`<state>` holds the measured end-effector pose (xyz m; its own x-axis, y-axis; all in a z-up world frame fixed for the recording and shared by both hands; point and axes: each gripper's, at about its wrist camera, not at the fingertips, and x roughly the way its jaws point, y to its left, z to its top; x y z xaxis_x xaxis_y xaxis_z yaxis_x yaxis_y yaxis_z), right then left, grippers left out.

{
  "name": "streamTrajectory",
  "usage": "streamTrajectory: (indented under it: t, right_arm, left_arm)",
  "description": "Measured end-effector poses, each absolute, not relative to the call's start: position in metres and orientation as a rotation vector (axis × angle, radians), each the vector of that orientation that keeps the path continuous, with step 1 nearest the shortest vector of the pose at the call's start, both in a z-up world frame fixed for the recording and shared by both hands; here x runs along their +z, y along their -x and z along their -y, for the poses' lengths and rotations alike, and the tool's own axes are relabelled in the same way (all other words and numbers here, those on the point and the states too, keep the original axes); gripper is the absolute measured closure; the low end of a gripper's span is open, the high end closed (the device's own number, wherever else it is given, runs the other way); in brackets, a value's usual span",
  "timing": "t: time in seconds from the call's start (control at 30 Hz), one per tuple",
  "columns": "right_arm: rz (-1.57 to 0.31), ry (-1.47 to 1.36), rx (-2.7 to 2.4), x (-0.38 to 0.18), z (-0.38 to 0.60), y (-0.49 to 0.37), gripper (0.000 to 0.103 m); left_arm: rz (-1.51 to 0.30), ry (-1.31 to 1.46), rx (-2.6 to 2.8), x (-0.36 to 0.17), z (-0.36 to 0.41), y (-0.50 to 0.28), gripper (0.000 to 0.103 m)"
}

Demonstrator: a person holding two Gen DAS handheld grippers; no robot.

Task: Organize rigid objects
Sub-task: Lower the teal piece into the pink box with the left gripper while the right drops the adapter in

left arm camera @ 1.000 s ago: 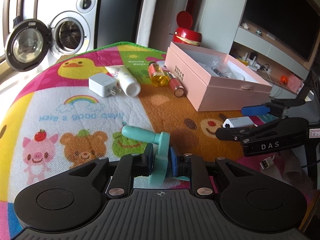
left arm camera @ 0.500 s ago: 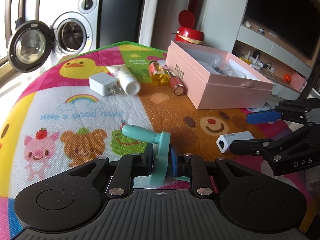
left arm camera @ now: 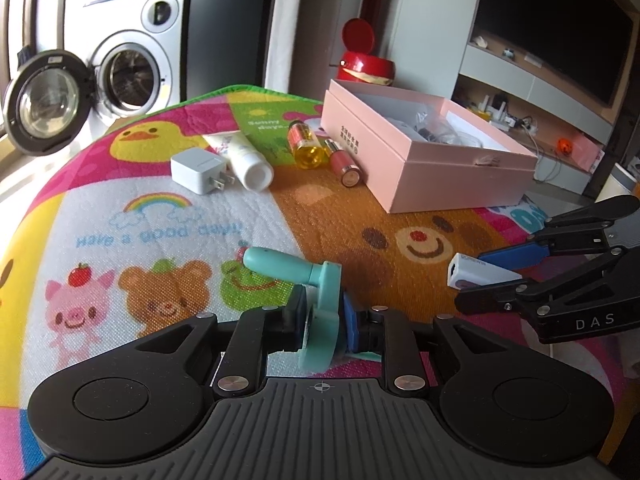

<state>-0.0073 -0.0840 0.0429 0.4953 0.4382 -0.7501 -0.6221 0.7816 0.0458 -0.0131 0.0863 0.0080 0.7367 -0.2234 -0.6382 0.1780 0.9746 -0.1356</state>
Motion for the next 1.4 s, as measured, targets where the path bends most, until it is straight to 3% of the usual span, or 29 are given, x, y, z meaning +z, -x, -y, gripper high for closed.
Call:
streamTrajectory:
  t: [0.13,0.23,0.3,0.57,0.67,0.77,0.97,1.23,1.3,1.37,1.4]
  right_arm:
    - [-0.795,0.297,0.635,0.042,0.075,0.013,0.067]
    - [-0.810,0.317,0.631,0.046,0.073,0.014,0.083]
    - [-0.792,0.354,0.616,0.049,0.073,0.022,0.083]
    - [-0.707,0.337,0.582,0.088,0.111,0.060,0.083]
    - [-0.637,0.330,0.550,0.120,0.126,0.067,0.083]
    - [-0.501,0.307,0.484,0.172,0.144,0.064,0.083]
    - [-0.317,0.192,0.298,0.249,0.169,0.003,0.083]
    - [-0.466,0.120,0.266,0.200,0.167,-0.101,0.082]
    - [-0.495,0.154,0.271,0.175,0.161,-0.116,0.077]
    - [-0.532,0.177,0.264,0.154,0.159,-0.123,0.060]
    - [-0.548,0.192,0.262,0.144,0.158,-0.124,0.059]
  left_arm:
    - [-0.708,0.065,-0.217,0.008,-0.085,0.013,0.081]
    - [-0.692,0.048,-0.221,0.009,-0.083,0.017,0.083]
    - [-0.681,0.012,-0.257,0.011,-0.079,0.024,0.088]
    - [-0.626,-0.088,-0.367,0.030,-0.055,0.054,0.088]
    - [-0.575,-0.037,-0.429,0.061,-0.052,0.051,0.088]
    - [-0.403,-0.070,-0.468,0.124,-0.041,0.040,0.088]
    - [-0.228,-0.018,-0.482,0.209,-0.017,-0.026,0.089]
    - [-0.417,0.068,-0.501,0.152,0.014,-0.127,0.088]
    - [-0.490,0.093,-0.474,0.129,0.015,-0.147,0.087]
    - [-0.534,0.100,-0.435,0.109,0.011,-0.158,0.087]
    - [-0.542,0.097,-0.426,0.102,0.008,-0.161,0.087]
